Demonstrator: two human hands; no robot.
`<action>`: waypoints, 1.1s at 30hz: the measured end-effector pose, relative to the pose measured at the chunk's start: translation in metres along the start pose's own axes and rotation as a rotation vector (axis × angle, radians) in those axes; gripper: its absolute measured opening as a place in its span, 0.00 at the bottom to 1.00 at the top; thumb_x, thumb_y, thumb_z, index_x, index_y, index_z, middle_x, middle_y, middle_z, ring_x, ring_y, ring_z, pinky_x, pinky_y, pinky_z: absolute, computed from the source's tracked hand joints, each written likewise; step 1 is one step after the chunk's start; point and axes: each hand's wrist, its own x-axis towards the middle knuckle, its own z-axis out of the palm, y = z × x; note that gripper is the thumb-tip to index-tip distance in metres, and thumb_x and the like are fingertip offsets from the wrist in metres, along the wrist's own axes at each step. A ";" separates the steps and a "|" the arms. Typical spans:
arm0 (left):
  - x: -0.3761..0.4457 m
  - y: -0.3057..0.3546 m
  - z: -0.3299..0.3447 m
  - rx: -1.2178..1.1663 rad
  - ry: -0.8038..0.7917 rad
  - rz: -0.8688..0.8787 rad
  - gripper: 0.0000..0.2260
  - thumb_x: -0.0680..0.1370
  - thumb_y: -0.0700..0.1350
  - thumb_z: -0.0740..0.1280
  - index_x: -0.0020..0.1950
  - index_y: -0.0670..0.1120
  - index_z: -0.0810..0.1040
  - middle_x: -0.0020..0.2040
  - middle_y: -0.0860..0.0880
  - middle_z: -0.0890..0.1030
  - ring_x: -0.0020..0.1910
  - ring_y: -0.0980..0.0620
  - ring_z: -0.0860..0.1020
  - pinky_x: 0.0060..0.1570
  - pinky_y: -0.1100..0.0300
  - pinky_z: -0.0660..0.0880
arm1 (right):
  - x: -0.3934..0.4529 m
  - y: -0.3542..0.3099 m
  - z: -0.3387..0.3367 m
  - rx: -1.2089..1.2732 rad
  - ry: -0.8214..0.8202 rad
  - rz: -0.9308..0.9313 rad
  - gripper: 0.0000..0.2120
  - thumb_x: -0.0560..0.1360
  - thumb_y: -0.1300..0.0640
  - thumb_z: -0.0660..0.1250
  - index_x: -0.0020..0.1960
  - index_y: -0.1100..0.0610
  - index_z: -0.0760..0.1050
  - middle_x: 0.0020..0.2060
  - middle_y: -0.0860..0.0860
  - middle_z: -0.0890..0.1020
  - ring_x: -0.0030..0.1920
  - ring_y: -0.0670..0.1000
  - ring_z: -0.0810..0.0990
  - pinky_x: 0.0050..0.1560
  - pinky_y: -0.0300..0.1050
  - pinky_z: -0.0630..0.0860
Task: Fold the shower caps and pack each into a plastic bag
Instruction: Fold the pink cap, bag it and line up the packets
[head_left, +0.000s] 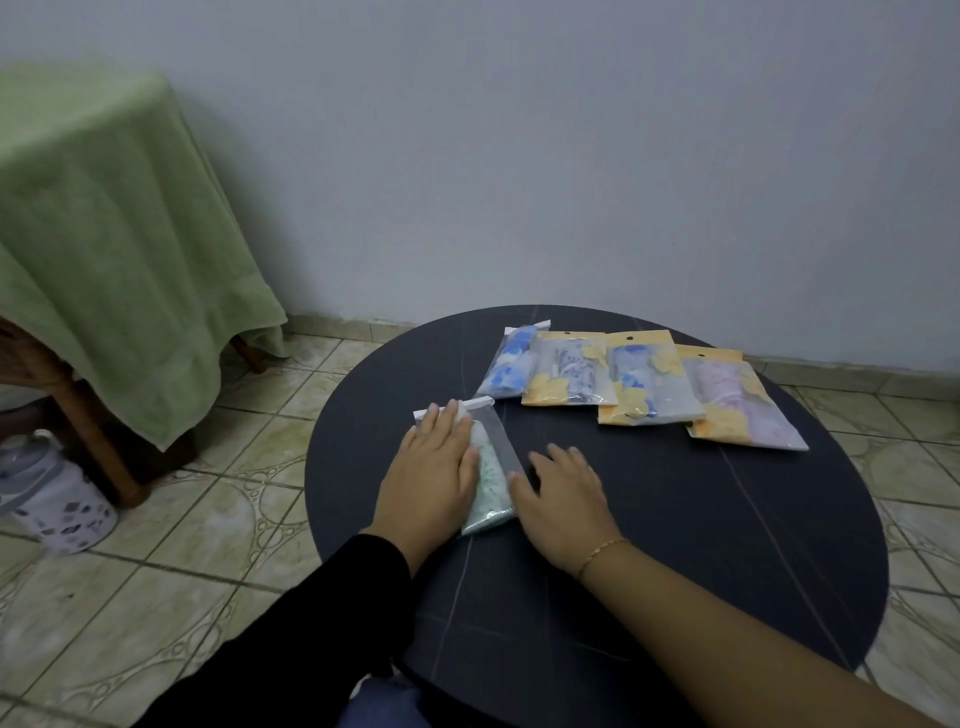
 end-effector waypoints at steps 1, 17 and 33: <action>-0.002 -0.002 -0.003 -0.005 0.093 0.069 0.25 0.78 0.55 0.48 0.69 0.46 0.72 0.71 0.49 0.69 0.71 0.47 0.65 0.68 0.52 0.64 | -0.001 -0.001 -0.001 -0.032 0.027 0.041 0.25 0.79 0.44 0.53 0.73 0.55 0.63 0.75 0.52 0.59 0.75 0.53 0.51 0.74 0.49 0.48; -0.003 -0.027 -0.048 0.178 -0.115 -0.090 0.29 0.72 0.60 0.66 0.72 0.57 0.64 0.65 0.55 0.73 0.61 0.51 0.73 0.55 0.56 0.73 | 0.034 -0.068 0.009 0.418 -0.070 0.017 0.08 0.74 0.52 0.63 0.49 0.44 0.79 0.54 0.45 0.80 0.59 0.50 0.75 0.66 0.51 0.65; 0.116 -0.028 -0.001 0.085 -0.072 -0.093 0.22 0.79 0.46 0.57 0.74 0.51 0.61 0.66 0.48 0.69 0.59 0.45 0.74 0.53 0.50 0.74 | 0.116 -0.016 -0.001 -0.523 0.139 -0.148 0.26 0.80 0.52 0.50 0.76 0.56 0.50 0.76 0.51 0.53 0.76 0.52 0.48 0.73 0.59 0.39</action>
